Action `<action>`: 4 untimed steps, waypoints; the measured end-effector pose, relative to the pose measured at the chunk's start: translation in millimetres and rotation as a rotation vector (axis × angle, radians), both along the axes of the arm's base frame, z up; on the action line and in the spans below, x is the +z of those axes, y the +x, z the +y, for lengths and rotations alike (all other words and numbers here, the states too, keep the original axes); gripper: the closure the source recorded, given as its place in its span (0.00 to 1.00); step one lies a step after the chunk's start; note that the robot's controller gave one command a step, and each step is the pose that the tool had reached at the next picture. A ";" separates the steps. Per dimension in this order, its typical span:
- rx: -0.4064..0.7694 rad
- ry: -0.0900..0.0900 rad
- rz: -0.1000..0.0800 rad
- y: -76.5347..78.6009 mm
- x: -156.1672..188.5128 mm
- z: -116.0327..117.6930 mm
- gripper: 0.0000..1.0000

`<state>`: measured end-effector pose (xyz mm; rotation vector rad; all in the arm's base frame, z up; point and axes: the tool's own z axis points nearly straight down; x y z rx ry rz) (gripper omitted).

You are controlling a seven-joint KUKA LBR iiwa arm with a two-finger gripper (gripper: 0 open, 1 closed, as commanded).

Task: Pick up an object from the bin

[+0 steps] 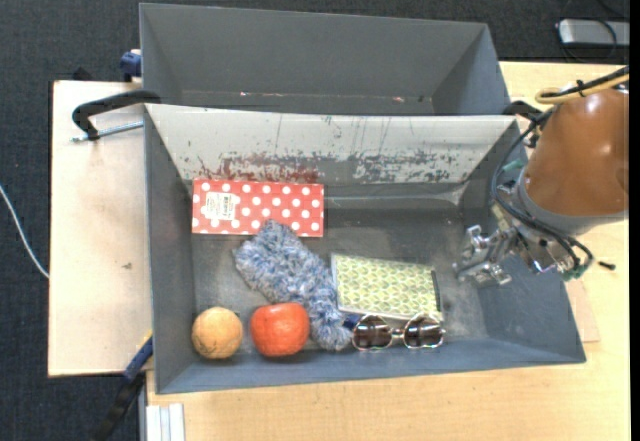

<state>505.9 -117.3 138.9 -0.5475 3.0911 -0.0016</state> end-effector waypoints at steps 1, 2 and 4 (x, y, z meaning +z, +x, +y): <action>-0.044 0.002 0.001 -5.1 -9.0 -12.1 0.00; -0.050 0.002 0.002 -5.6 -11.1 -14.5 0.00; -0.066 0.002 0.000 10.3 -48.7 62.9 0.00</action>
Offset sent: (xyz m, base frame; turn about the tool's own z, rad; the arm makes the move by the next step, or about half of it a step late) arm 0.0000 0.0000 0.0000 0.0000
